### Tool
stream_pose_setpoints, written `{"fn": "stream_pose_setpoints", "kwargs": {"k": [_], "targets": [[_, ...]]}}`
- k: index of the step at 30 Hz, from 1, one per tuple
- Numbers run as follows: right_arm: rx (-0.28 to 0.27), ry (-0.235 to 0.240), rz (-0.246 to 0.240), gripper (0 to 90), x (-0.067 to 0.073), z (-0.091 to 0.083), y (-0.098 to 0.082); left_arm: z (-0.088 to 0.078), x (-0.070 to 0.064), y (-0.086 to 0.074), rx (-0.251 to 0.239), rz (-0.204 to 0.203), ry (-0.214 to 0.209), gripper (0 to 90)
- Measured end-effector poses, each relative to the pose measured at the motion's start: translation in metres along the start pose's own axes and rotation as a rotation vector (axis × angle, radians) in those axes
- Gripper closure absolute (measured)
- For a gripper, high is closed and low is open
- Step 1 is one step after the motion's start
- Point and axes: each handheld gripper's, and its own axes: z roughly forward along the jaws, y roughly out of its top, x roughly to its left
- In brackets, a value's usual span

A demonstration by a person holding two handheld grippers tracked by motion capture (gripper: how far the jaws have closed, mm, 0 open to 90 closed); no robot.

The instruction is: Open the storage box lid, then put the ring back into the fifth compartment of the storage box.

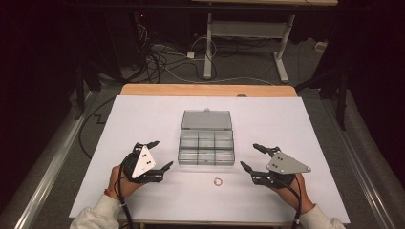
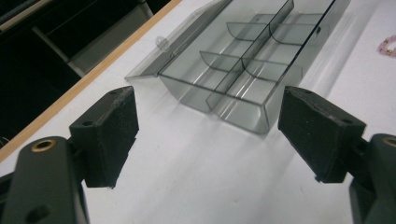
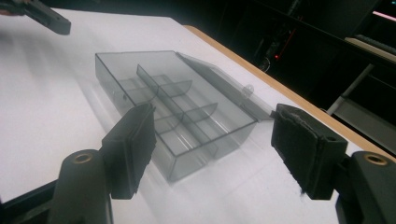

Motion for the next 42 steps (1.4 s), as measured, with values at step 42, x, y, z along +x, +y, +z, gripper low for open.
{"fn": "stream_pose_setpoints", "kwargs": {"k": [42], "targets": [[0.147, 0.302, -0.044, 43.3, 0.045, 0.03, -0.005, -0.02, -0.009, -0.045, 0.124, -0.069, -0.033, 16.4]]}}
